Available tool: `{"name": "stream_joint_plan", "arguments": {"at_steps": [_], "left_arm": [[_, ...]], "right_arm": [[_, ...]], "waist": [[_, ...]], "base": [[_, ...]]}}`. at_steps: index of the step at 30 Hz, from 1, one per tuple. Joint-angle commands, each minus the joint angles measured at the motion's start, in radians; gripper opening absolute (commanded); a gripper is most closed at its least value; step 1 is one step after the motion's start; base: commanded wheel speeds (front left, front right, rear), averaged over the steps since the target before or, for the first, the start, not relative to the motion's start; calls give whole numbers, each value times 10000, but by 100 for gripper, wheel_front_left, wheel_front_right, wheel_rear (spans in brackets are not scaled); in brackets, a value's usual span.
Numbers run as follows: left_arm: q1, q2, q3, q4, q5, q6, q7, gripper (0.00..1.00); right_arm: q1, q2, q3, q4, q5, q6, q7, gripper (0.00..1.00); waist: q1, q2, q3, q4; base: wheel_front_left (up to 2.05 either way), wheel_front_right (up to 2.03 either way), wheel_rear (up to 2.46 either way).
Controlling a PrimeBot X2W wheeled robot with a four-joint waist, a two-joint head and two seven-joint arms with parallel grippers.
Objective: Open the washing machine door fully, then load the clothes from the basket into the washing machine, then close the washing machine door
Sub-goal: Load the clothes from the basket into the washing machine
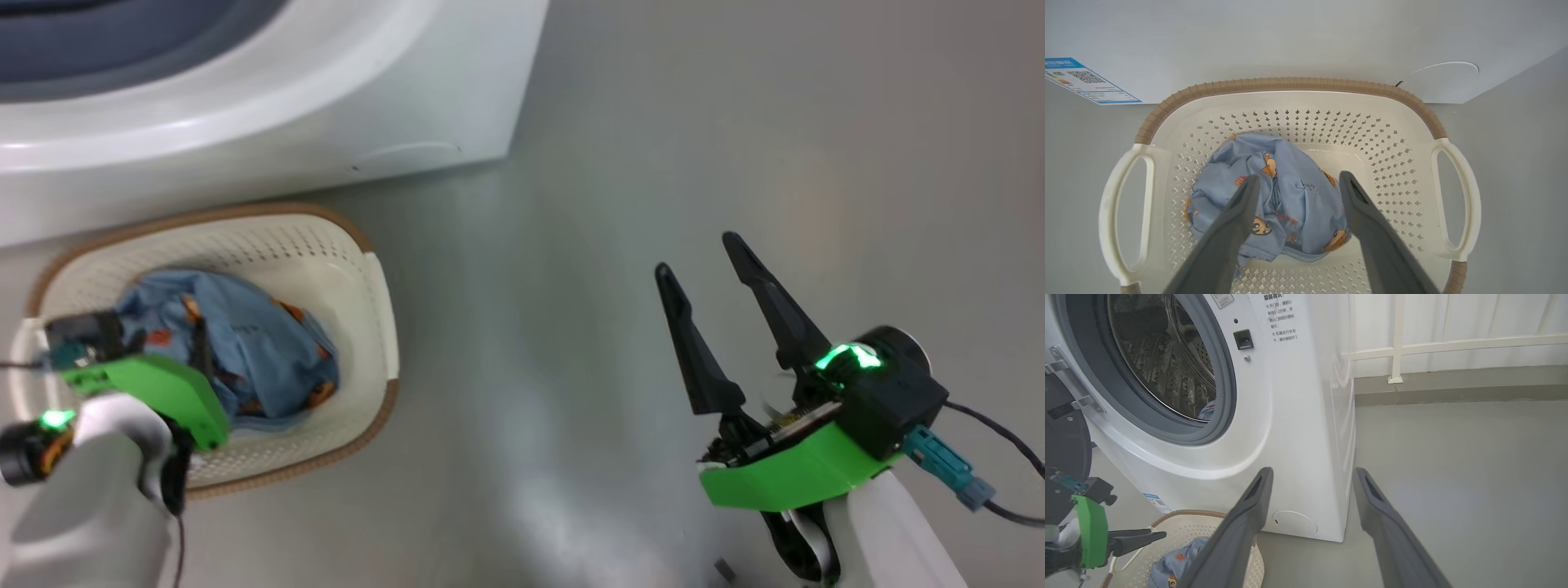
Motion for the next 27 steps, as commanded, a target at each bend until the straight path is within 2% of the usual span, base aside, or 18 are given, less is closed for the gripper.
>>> {"name": "stream_joint_plan", "arguments": {"at_steps": [1,8,14,21,27], "left_arm": [[-392,576,188,194,103,-80,61,100],[-1569,1445,-154,1172,564,-238,443,100],[-2239,1943,-172,1589,598,-369,722,100],[-2820,2403,-235,1923,622,-435,1137,100],[-3003,2594,-190,2138,503,-272,1606,100]], "right_arm": [[-171,26,348,-188,215,16,-103,100],[-802,26,720,-198,561,16,-155,100],[-1071,26,817,-336,745,16,-158,100],[-1298,26,947,-481,944,16,-159,100],[-1296,26,1013,-521,1066,16,-159,100]], "waist": [[0,0,1210,-847],[0,0,2404,-1508],[0,0,3133,-1787],[0,0,3805,-2030],[0,0,4043,-2120]], "base": [[0,0,0],[0,0,0],[0,0,0],[0,0,0],[0,0,0]]}}
